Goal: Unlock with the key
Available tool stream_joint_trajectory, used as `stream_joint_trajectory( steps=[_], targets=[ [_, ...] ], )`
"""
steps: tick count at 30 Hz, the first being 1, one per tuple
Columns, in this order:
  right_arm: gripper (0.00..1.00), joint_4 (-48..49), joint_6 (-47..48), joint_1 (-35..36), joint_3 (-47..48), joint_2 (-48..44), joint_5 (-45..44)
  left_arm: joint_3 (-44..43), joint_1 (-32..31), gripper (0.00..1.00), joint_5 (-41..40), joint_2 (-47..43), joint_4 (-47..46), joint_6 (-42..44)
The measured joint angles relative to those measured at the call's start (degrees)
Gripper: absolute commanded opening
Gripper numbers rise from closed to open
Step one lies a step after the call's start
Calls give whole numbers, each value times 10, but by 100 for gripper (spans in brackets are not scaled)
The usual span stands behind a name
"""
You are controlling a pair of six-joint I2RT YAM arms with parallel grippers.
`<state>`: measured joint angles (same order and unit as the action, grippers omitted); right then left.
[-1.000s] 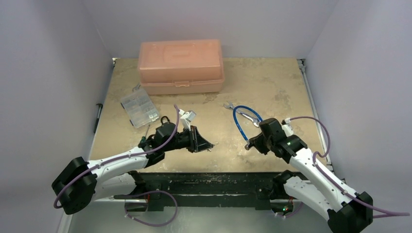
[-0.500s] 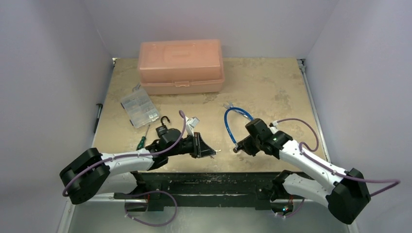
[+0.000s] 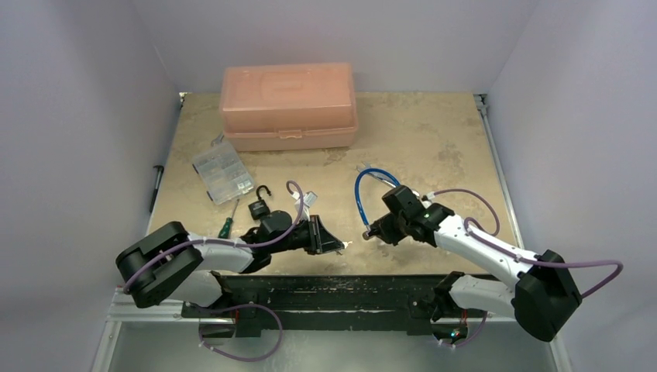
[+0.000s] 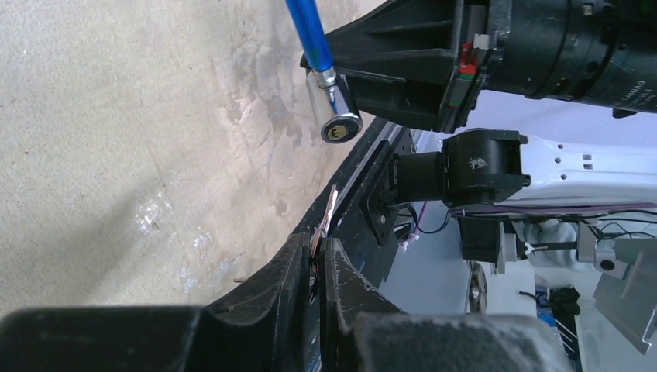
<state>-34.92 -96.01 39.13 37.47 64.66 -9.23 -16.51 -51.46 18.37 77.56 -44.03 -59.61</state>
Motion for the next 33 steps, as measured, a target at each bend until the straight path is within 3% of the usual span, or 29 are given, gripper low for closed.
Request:
stream_joint_trajectory(
  steps=[12, 33],
  targets=[
    [0, 30, -15, 1, 3, 36, 19, 5, -1, 0, -4, 99, -122, -34],
    [0, 50, -19, 1, 3, 47, 29, -11, -4, 0, -23, 146, -158, -43]
  ],
)
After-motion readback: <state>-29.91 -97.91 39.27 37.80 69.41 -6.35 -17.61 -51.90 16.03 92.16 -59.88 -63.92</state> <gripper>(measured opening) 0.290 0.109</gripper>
